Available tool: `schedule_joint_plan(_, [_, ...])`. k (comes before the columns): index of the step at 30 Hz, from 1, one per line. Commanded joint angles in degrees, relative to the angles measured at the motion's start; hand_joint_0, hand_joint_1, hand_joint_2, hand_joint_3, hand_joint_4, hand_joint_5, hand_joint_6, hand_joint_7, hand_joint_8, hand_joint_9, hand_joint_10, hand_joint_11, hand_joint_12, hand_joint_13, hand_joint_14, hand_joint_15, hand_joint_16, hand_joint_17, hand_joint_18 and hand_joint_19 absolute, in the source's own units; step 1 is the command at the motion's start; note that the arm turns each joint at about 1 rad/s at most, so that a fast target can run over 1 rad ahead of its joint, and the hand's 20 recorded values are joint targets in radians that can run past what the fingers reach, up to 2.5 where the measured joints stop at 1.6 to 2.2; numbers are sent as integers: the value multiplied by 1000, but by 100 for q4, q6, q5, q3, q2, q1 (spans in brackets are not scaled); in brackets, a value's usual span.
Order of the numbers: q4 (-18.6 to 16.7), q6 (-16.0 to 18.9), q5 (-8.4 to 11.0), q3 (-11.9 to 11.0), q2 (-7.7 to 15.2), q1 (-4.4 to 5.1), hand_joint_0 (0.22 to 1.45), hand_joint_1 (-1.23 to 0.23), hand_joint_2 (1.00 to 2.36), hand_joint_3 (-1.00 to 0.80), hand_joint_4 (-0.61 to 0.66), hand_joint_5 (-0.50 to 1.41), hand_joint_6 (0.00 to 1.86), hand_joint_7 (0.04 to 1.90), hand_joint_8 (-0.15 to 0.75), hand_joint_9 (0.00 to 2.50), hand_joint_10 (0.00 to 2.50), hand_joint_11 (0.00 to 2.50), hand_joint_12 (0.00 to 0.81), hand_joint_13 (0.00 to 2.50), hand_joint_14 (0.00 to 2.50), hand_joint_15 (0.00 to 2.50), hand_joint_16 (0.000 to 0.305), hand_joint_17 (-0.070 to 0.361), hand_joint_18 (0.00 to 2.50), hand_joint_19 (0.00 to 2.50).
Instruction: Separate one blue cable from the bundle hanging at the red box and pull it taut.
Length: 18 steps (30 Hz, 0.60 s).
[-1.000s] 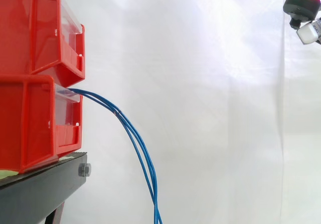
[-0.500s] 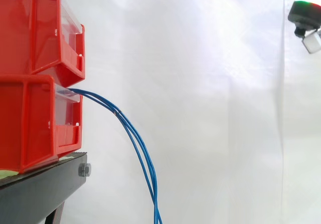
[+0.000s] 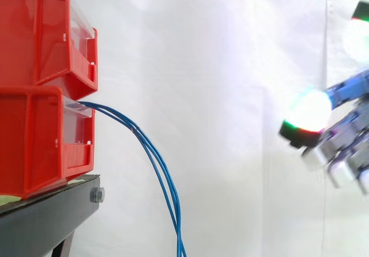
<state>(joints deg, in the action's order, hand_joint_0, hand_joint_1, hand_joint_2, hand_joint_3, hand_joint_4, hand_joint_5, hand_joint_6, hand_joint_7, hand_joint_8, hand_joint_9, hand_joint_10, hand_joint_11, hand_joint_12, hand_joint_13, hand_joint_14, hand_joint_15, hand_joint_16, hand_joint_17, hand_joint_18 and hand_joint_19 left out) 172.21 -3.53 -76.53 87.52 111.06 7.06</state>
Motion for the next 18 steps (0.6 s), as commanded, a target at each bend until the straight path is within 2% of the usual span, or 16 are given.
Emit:
schedule_joint_plan(1, [-338,-7,288,-77,294,14,541,-709,1000,-500,229,-227,502,862,307,513,9,325,368,682,9,261,44,98,677,185])
schedule_joint_plan(2, [-434,-7,375,-104,373,23,541,-713,1000,-500,229,-227,502,861,307,510,9,333,364,683,9,265,43,96,672,172])
schedule_joint_plan(5, [-513,-25,375,-209,540,32,541,-736,1000,-500,228,-227,502,866,305,491,8,323,359,680,9,262,42,93,652,164])
schedule_joint_plan(7, [-531,-42,331,-499,839,-30,530,-748,1000,-500,232,-227,502,866,307,492,8,319,362,682,9,258,42,94,658,161])
schedule_joint_plan(9, [-549,-60,331,-631,971,-39,525,-746,1000,-500,234,-227,502,867,310,492,10,321,363,683,9,257,42,95,659,156])
schedule_joint_plan(11, [-575,-69,340,-631,971,-39,513,-740,1000,-500,238,-227,502,867,313,496,8,323,365,682,9,259,42,95,663,153])
schedule_joint_plan(12, [-698,-165,454,-631,971,-12,511,-740,1000,-500,238,-227,502,864,314,500,8,322,366,682,8,255,42,96,664,153])
schedule_joint_plan(13, [-698,-165,454,-631,971,-12,509,-736,1000,-500,240,-227,502,867,315,502,8,322,366,683,8,252,43,96,665,146])
schedule_joint_plan(16, [-856,-455,753,-631,971,-12,503,-715,1000,-500,242,-227,502,864,317,505,8,322,365,684,9,261,43,96,663,148])
schedule_joint_plan(18, [-953,-526,788,-640,1050,-12,502,-701,1000,-500,244,-226,502,864,320,511,8,328,366,684,8,258,42,96,657,147])
